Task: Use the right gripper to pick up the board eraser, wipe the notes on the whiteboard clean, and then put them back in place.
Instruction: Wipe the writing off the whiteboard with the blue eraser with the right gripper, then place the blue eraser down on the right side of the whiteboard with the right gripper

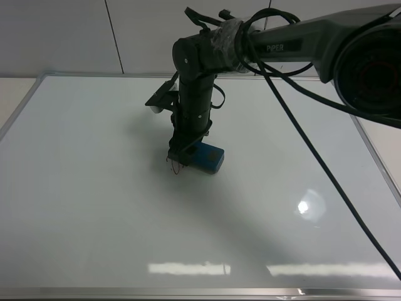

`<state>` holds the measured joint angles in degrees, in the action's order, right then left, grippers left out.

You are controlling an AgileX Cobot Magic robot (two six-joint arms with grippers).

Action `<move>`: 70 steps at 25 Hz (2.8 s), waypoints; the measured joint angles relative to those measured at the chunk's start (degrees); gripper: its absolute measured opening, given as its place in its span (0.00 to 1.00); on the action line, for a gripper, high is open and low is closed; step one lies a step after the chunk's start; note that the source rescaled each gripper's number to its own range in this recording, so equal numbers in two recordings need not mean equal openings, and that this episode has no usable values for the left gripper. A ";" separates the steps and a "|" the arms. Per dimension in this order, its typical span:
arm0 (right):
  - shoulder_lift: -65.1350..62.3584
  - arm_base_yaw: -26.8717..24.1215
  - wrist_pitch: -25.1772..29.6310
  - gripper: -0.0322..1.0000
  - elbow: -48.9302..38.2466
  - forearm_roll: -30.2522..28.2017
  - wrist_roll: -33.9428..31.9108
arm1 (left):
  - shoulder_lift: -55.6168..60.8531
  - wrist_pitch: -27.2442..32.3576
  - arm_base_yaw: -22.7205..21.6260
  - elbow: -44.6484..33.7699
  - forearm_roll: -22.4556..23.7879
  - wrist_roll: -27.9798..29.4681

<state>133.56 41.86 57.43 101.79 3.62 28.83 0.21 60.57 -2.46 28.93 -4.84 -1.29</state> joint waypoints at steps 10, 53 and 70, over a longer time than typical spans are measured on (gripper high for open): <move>0.23 5.42 -0.54 0.04 0.19 -0.44 -0.44 | 0.00 0.00 0.00 0.00 0.00 0.00; 2.51 -8.05 4.15 0.04 5.16 -1.98 -2.86 | 0.00 0.00 0.00 0.00 0.00 -0.05; -5.21 -7.88 7.87 0.03 4.60 -6.33 -25.32 | 0.00 0.00 0.00 0.00 0.00 -0.05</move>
<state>128.35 33.98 65.30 106.40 -2.71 3.51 0.21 60.57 -2.46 28.93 -4.84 -1.33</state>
